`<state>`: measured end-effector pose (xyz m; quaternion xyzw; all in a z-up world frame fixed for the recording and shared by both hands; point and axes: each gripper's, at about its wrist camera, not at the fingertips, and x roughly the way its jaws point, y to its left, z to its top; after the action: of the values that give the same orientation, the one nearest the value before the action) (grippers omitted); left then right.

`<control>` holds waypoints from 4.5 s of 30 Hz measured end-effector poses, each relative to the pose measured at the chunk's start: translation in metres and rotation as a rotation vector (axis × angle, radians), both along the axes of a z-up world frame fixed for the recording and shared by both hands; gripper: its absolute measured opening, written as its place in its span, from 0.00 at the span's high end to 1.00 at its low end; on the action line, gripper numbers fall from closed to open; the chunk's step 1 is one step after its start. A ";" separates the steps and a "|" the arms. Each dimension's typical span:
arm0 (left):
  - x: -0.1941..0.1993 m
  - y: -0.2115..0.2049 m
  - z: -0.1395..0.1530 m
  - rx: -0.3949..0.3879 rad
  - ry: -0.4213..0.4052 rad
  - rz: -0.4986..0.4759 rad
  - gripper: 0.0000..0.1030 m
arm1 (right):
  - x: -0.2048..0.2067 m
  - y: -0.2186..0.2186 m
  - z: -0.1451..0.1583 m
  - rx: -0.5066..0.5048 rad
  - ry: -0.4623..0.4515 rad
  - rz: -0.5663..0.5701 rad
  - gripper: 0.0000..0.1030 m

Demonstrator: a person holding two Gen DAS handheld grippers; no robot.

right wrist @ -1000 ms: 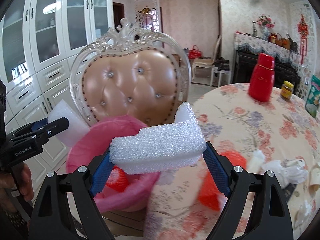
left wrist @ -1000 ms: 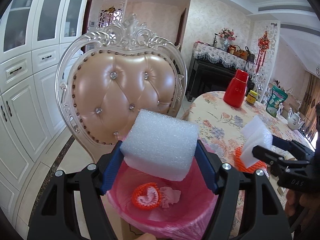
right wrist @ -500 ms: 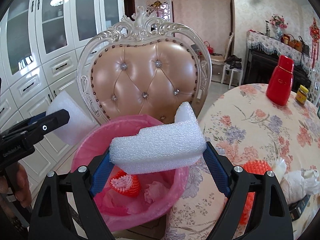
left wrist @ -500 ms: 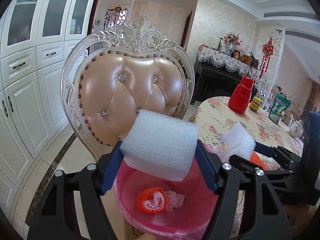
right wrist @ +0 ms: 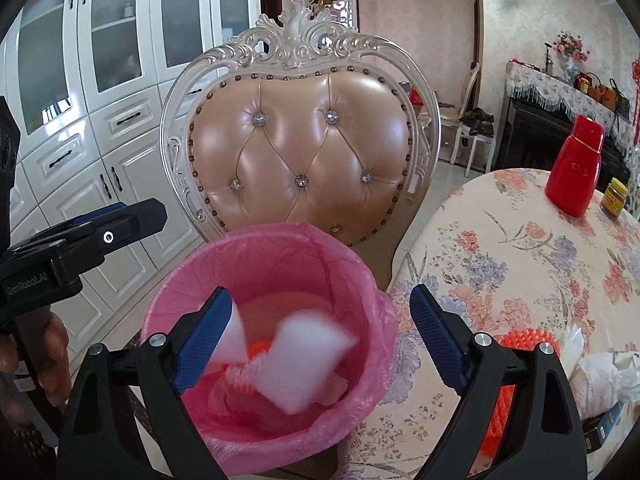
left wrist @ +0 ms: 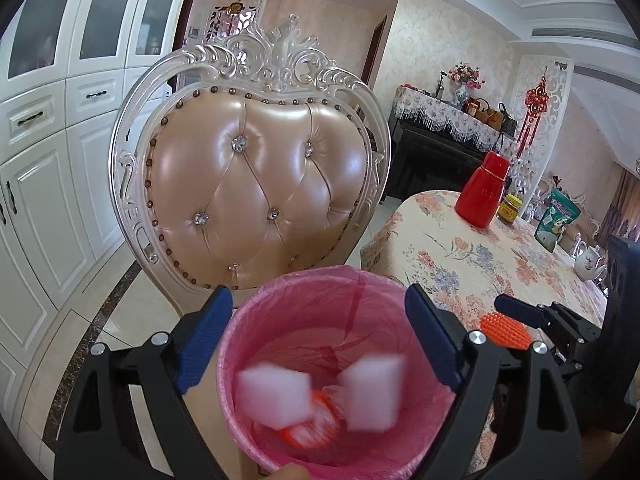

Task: Collect trash
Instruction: 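Open both tools to drop the foam blocks into the bin, then move both tools back over the table toward the small orange net, then grasp the small orange foam net with the left tool, then grasp a crumpled white tissue with the right tool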

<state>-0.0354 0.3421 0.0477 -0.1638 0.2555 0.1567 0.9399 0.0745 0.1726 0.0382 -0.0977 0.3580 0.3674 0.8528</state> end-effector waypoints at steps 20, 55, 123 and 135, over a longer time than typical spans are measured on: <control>0.012 -0.046 0.000 0.018 0.005 -0.076 0.17 | -0.003 -0.090 0.008 0.025 -0.036 -0.149 0.18; 0.099 -0.221 -0.015 0.051 0.064 -0.350 0.18 | -0.006 -0.331 -0.010 0.025 -0.019 -0.505 0.18; 0.125 -0.270 -0.057 -0.046 0.211 -0.432 0.73 | 0.040 -0.413 -0.098 -0.148 0.202 -0.669 0.71; 0.114 -0.266 -0.043 -0.041 0.170 -0.430 0.73 | 0.021 -0.409 -0.066 -0.082 0.129 -0.647 0.83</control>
<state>0.0784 0.0765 0.0047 -0.1109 0.3660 -0.0393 0.9231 0.0955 -0.2363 -0.0280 0.0102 0.4382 0.0682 0.8962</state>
